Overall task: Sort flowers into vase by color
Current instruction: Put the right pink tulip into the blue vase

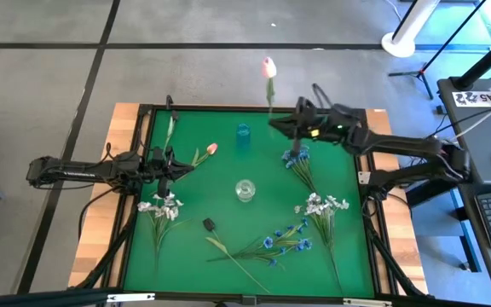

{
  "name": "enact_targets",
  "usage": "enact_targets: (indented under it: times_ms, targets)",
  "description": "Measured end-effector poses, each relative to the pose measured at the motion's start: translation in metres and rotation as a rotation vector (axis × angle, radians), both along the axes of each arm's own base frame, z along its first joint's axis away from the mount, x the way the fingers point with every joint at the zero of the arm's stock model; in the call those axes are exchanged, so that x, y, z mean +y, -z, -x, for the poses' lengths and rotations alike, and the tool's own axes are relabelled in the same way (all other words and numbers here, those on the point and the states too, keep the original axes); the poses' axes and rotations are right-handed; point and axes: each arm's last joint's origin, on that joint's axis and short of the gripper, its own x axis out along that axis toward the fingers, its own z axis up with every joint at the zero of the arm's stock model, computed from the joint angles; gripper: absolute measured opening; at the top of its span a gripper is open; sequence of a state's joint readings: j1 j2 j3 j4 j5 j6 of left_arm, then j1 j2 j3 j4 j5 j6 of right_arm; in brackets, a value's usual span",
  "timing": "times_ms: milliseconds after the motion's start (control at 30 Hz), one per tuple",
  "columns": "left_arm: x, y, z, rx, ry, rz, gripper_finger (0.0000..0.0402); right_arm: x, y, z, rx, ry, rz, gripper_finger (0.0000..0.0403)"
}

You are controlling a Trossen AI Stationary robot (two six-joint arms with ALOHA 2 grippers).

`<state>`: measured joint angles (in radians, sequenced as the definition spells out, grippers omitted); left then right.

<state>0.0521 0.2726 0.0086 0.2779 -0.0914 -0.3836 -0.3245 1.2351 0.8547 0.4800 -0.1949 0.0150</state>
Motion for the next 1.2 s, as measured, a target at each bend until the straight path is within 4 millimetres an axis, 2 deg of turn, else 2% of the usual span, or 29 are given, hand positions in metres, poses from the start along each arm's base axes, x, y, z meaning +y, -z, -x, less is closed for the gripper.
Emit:
enact_targets:
  times_ms: [133,300,433,767,967,1200]
  targets:
    - [0.0,0.0,0.0,0.0,0.0,0.0,0.0,-0.007,0.019,-0.025,-0.032,-0.004,0.012,0.0]
    - [0.0,0.0,0.0,0.0,0.0,0.0,0.0,-0.015,0.04,-0.046,-0.092,0.031,0.04,0.0]
    - [0.0,0.0,0.0,0.0,0.0,0.0,0.0,-0.02,0.052,-0.057,-0.166,0.073,0.063,0.0]
    - [0.0,0.0,0.0,0.0,0.0,0.0,0.0,-0.031,0.089,-0.075,-0.179,0.189,0.047,0.0]
    - [0.0,0.0,0.0,0.0,0.0,0.0,0.0,-0.042,0.096,-0.074,-0.169,0.278,0.039,0.0]
    - [0.0,0.0,0.0,0.0,0.0,0.0,0.0,-0.047,0.089,-0.075,-0.195,0.276,0.043,0.0]
